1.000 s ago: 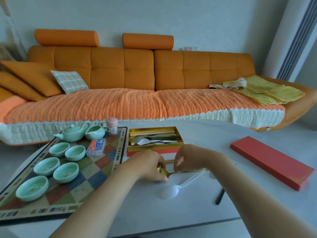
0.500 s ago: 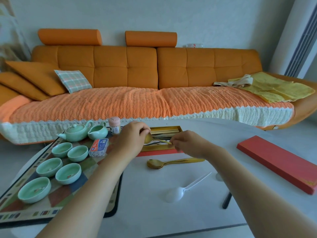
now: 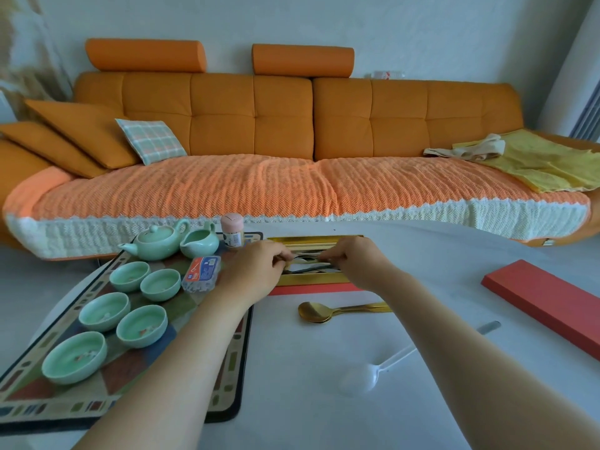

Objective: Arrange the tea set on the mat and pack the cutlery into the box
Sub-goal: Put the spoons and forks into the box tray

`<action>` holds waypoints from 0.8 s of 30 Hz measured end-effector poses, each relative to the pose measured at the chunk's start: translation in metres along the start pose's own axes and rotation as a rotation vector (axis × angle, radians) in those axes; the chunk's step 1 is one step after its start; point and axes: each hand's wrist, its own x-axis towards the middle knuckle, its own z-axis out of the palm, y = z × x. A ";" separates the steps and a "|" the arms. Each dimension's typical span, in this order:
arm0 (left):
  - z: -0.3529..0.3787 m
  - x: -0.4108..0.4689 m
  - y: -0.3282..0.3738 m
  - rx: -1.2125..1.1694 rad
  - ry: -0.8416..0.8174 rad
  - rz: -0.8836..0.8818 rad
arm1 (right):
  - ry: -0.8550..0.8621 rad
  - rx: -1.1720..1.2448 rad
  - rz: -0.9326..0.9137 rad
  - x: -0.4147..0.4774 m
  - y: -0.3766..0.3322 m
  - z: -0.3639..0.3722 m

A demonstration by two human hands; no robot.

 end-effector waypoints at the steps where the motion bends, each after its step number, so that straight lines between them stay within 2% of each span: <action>1: 0.001 0.000 -0.002 0.016 -0.018 0.014 | -0.025 0.001 0.029 0.002 0.000 0.001; 7: 0.005 0.000 -0.002 0.088 -0.065 0.081 | -0.058 -0.003 0.062 0.003 -0.001 0.000; 11: 0.004 0.000 0.001 0.143 -0.092 0.086 | -0.034 -0.026 0.005 -0.005 -0.005 -0.001; 15: -0.001 -0.004 0.010 0.212 -0.036 0.148 | 0.163 -0.044 -0.135 -0.019 -0.002 -0.007; 17: -0.003 -0.008 0.019 0.184 0.000 0.206 | 0.203 -0.017 -0.184 -0.027 -0.004 -0.014; 20: -0.001 -0.015 0.032 0.152 -0.017 0.275 | 0.092 -0.062 -0.188 -0.043 -0.009 -0.024; 24: 0.008 -0.026 0.040 0.156 -0.230 0.238 | -0.141 -0.286 -0.133 -0.063 -0.008 -0.025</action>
